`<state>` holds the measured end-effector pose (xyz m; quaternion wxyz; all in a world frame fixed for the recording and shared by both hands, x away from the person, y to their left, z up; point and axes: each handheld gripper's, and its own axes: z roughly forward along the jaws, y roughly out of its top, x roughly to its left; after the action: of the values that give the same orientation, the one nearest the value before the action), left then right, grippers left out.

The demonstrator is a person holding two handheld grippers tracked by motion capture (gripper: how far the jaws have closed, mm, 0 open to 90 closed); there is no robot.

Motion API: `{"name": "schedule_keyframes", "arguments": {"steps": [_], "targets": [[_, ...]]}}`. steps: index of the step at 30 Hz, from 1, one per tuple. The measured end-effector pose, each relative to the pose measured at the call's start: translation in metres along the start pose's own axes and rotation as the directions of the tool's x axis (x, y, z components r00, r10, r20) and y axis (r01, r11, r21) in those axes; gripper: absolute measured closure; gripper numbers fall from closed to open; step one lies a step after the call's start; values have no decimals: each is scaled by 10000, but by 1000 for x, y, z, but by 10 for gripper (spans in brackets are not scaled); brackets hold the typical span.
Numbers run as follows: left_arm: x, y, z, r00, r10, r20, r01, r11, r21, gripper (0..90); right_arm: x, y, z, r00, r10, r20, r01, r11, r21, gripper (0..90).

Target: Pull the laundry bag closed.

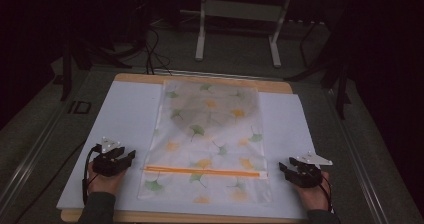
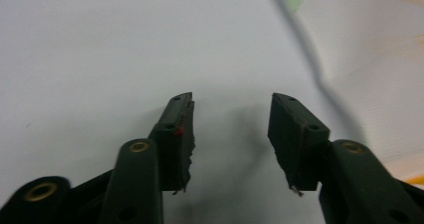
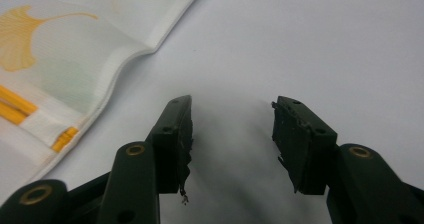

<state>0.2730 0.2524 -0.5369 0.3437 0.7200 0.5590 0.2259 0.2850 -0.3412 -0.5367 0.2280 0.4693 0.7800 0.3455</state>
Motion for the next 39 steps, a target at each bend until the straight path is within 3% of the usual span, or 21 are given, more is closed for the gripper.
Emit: {"name": "schedule_keyframes", "arguments": {"steps": [3, 11, 16, 19, 29, 30, 31, 32, 33, 34, 35, 37, 38, 39], "targets": [[-1, 0, -2, 9993, 104, 369, -98, 9998, -157, 570, 0, -1, -1, 9999, 30, -165, -27, 9999, 130, 514], [-1, -1, -5, 9965, 84, 829, -57, 9994, -333, 585, 3, 5, -4, 9991, -86, -420, 92, 9999, 140, 540], [0, -1, -9, 9938, 157, 1099, -133, 9997, -227, 593, 9, 13, -5, 9924, -473, -1133, 483, 9988, 57, 572], [-2, -2, -11, 9917, 194, 1268, -166, 9996, -237, 593, 15, 20, -7, 9819, -715, -1753, 697, 9974, -163, 587], [-3, -2, -13, 9888, 358, 1450, -333, 9992, -199, 589, 36, 45, -3, 9535, -1974, -2279, 2062, 9784, 153, 586], [-3, -2, -13, 9888, 365, 1450, -339, 9992, -199, 589, 39, 48, -3, 9488, -2097, -2364, 2185, 9758, 114, 584], [-3, -1, -13, 9884, 333, 1485, -306, 9993, -203, 589, 44, 57, -2, 9380, -2350, -2549, 2450, 9695, 80, 579], [-3, -1, -13, 9884, 333, 1485, -306, 9993, -203, 589, 44, 57, -2, 9380, -2350, -2549, 2450, 9695, 80, 579], [-3, -1, -13, 9885, 315, 1478, -286, 9994, -219, 589, 48, 64, -1, 9290, -2572, -2660, 2692, 9630, 90, 576], [-3, -1, -13, 9885, 315, 1478, -286, 9994, -219, 589, 48, 64, -1, 9290, -2572, -2660, 2692, 9630, 90, 576], [-3, -1, -13, 9884, 315, 1489, -288, 9994, -199, 589, 54, 72, 1, 9160, -2875, -2799, 3040, 9525, 166, 576], [-3, -1, -13, 9890, 297, 1446, -279, 9995, -143, 589, 56, 75, 1, 9126, -2943, -2838, 3121, 9499, 184, 576], [-2, -1, -13, 9885, 310, 1480, -300, 9995, -90, 589, 61, 81, 3, 8990, -3198, -2991, 3401, 9402, 170, 576], [-2, -1, -13, 9883, 311, 1495, -299, 9995, -98, 589, 64, 83, 4, 8929, -3289, -3075, 3512, 9361, 188, 576]]}}
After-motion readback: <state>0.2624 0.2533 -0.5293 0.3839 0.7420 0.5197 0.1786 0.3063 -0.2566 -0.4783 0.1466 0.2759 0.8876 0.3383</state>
